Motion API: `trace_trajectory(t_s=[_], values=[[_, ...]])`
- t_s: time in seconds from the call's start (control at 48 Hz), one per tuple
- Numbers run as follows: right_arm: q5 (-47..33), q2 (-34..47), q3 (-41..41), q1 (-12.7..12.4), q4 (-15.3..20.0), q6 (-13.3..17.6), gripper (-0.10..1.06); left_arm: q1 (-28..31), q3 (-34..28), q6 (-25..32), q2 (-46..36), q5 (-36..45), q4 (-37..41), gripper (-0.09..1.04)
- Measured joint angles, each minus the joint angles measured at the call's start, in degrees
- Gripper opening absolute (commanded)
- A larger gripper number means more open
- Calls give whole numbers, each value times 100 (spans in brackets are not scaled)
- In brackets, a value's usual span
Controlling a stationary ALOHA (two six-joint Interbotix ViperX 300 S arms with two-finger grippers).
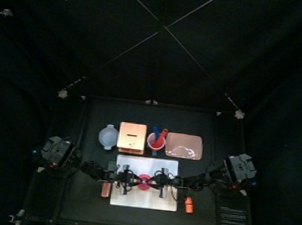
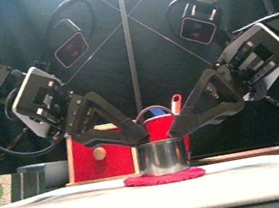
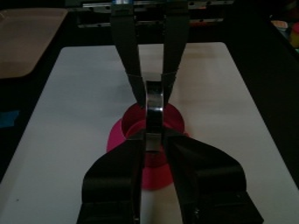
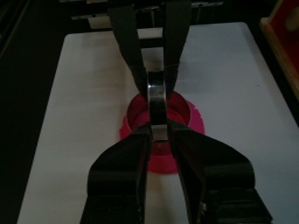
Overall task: Get the cutter from the drawer then cut the dough then place the extra dough in the bowl
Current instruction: Cut the dough
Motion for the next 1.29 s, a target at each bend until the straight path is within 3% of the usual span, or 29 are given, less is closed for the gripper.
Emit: trace_trajectory(t_s=[0.417,0.729,1.292], values=[[299,88,0,-53,-70,-18,53,18,-35,9,-26,378,114,43],[483,132,-18,-97,-79,-9,53,35,-88,9,-18,932,114,38],[835,193,-70,-149,-53,-9,53,35,-132,9,123,984,105,35]])
